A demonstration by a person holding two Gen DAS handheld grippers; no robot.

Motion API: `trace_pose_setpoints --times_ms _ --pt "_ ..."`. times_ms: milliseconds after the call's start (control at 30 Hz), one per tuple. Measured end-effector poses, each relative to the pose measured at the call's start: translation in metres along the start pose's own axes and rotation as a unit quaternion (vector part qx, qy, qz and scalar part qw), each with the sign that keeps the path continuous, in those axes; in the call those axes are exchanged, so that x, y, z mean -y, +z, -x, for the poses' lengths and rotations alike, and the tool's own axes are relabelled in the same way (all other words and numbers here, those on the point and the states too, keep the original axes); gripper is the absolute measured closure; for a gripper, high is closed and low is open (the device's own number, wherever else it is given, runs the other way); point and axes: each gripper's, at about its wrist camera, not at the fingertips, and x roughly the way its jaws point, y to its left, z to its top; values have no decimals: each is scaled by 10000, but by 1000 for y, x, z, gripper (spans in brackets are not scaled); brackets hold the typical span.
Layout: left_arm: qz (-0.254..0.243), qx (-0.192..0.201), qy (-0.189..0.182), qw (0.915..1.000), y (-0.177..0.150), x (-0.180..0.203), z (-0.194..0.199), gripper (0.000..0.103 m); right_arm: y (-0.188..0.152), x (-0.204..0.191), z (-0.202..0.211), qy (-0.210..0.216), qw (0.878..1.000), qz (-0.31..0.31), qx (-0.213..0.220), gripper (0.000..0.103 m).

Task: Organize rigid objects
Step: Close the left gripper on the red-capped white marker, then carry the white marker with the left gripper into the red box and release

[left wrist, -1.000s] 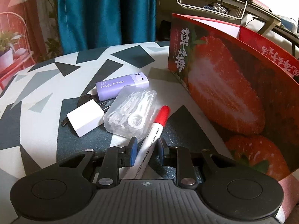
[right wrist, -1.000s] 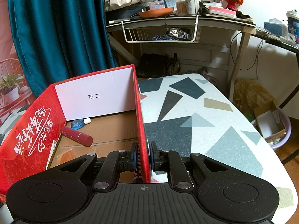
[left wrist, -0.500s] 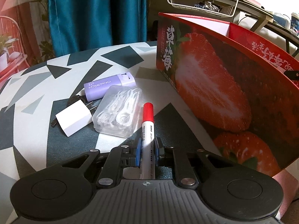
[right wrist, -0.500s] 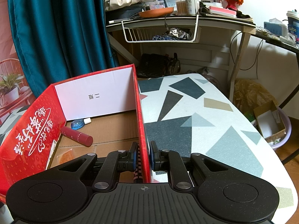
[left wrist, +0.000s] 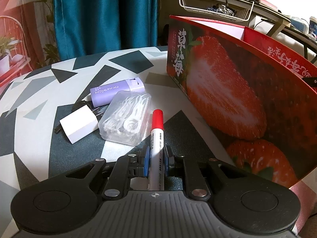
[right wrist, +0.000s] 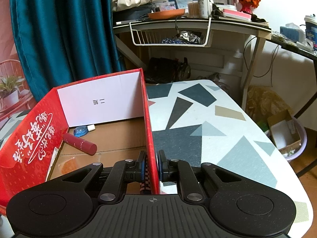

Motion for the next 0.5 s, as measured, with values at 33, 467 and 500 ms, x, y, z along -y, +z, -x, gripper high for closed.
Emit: trace_pose_setpoints --times_ms 33,467,500 --pt "-3 6 4 10000 0 0 0 86 0 0 0 0 10000 1 1 91" --pt "127 -15 -173 9998 2 -8 -1 87 0 0 0 0 10000 2 -4 91" --pt "142 -25 -180 9997 2 -8 -1 87 0 0 0 1 10000 -2 -3 91"
